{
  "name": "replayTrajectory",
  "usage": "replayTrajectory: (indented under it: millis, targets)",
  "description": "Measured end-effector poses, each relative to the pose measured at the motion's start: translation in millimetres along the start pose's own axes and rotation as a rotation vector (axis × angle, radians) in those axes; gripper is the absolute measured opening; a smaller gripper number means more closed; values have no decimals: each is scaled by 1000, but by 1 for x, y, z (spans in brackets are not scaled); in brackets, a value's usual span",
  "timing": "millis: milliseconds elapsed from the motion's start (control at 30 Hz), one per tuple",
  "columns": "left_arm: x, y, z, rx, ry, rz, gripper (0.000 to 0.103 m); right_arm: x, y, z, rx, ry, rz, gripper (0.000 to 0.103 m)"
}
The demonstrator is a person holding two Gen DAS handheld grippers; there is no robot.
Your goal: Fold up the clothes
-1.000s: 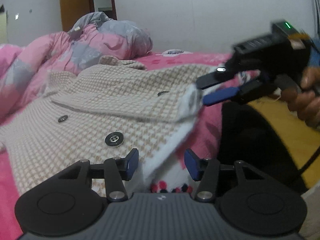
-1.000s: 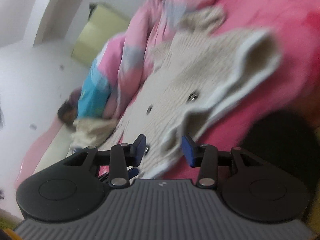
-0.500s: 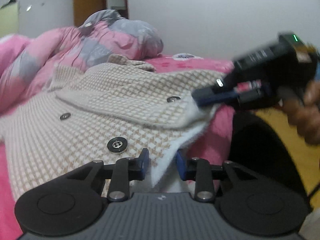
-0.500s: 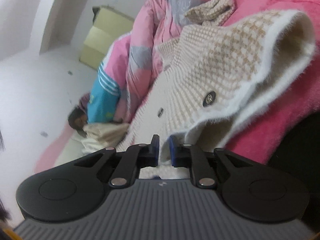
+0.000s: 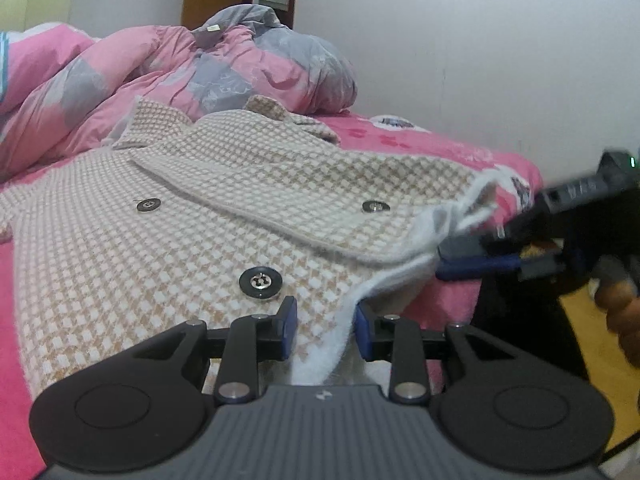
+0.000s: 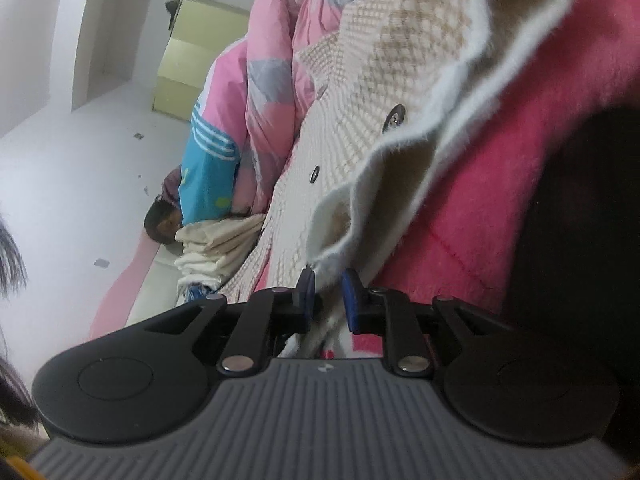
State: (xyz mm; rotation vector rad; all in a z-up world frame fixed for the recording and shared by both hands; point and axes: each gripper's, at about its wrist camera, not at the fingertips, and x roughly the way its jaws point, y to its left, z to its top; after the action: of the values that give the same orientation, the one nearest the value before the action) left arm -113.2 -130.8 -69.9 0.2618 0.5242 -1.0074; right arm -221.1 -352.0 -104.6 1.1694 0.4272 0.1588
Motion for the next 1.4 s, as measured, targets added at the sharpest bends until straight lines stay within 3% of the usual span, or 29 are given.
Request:
replayTrajectory:
  millis: [233, 533, 1100, 1267, 1400]
  targets:
    - [1, -11, -10, 90, -23, 43, 33, 8, 6, 6, 6, -10, -5, 15]
    - [1, -19, -18, 174, -57, 81, 32, 19, 10, -2, -8, 57, -53, 15]
    - [-5, -19, -24, 195, -87, 120, 38, 32, 9, -10, 56, 17, -101, 11]
    - [-7, -14, -20, 196, -101, 170, 38, 37, 25, -6, -29, -13, -68, 5]
    - [-5, -12, -22, 193, -89, 174, 38, 42, 28, -4, -110, -17, -93, 5]
